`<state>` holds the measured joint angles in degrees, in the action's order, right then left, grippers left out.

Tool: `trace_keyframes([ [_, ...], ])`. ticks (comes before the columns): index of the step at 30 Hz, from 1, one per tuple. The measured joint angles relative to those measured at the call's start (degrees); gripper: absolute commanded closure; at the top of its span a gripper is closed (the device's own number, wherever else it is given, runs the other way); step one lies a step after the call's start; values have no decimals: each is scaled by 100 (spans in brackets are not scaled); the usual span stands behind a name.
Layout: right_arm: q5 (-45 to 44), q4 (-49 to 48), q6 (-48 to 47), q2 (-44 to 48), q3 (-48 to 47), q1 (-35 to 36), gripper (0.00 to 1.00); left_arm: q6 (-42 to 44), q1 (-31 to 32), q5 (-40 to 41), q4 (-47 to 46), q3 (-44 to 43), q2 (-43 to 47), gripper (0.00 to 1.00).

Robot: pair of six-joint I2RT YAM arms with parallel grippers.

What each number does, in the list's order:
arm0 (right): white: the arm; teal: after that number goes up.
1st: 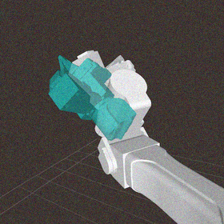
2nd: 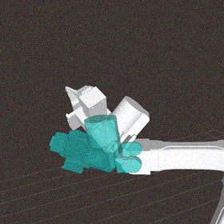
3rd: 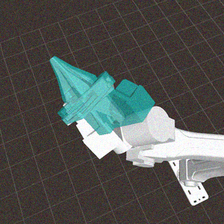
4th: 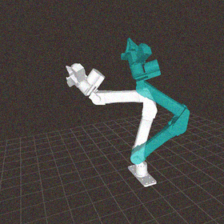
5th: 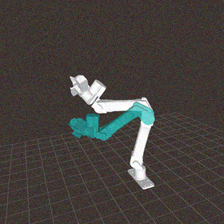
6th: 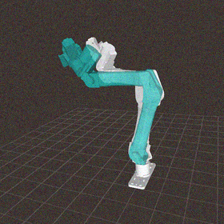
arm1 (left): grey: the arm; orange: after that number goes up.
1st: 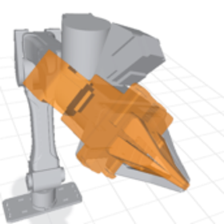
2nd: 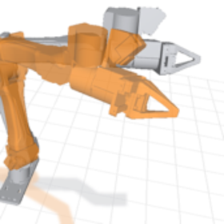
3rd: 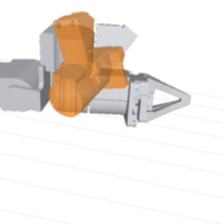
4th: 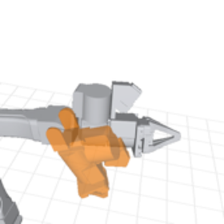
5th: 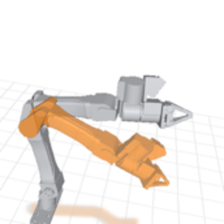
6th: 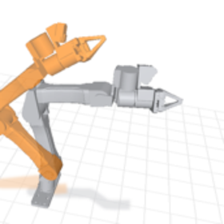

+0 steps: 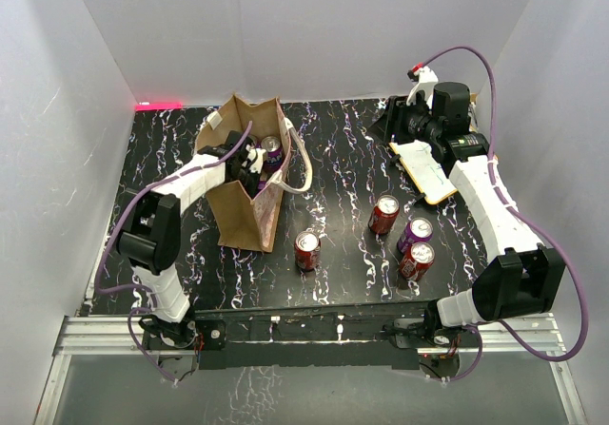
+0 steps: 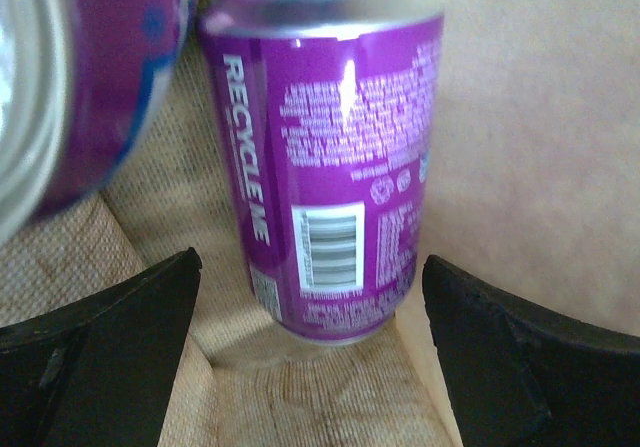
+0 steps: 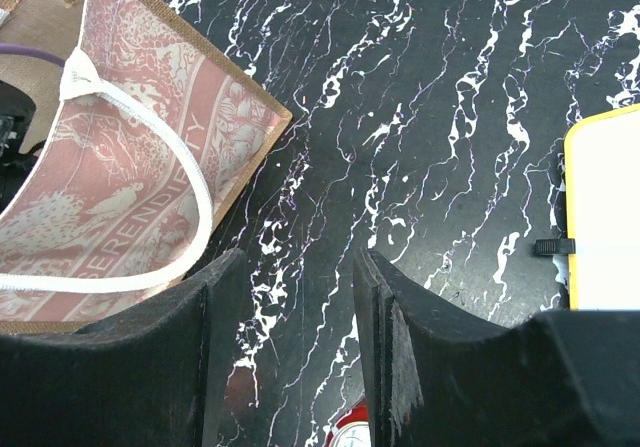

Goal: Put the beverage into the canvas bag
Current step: Pick up the drink from the canvas bag.

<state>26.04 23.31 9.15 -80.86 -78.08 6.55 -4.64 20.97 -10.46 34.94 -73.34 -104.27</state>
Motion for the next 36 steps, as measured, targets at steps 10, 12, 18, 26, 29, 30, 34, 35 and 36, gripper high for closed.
trace_keyframes([
  [10, -63, -7, -31, 13, 98, -2, 51, -7, 201, 48, -363, 116, -120, 36],
  [12, -68, -4, -39, 13, 144, 0, 51, 39, 212, 42, -387, 140, -118, 39],
  [18, -74, -4, -46, 20, 256, -2, 51, 273, 212, 37, -409, 149, -92, 58],
  [26, -85, -42, -50, 24, 256, -2, 51, 647, 212, 149, -289, 52, 26, 100],
  [29, -90, -44, -66, 24, 256, -2, 51, 802, 214, 210, -190, -57, 114, 100],
  [30, -101, -44, -70, 24, 256, -2, 51, 868, 214, 234, -153, -114, 153, 100],
  [34, -103, -44, -76, 24, 256, -2, 51, 1084, 201, 275, -31, -332, 321, 100],
  [35, -103, -44, -81, 24, 256, -2, 51, 1143, 190, 280, 13, -409, 369, 100],
  [36, -103, -44, -85, 24, 256, -2, 51, 1202, 168, 280, 63, -501, 415, 100],
])
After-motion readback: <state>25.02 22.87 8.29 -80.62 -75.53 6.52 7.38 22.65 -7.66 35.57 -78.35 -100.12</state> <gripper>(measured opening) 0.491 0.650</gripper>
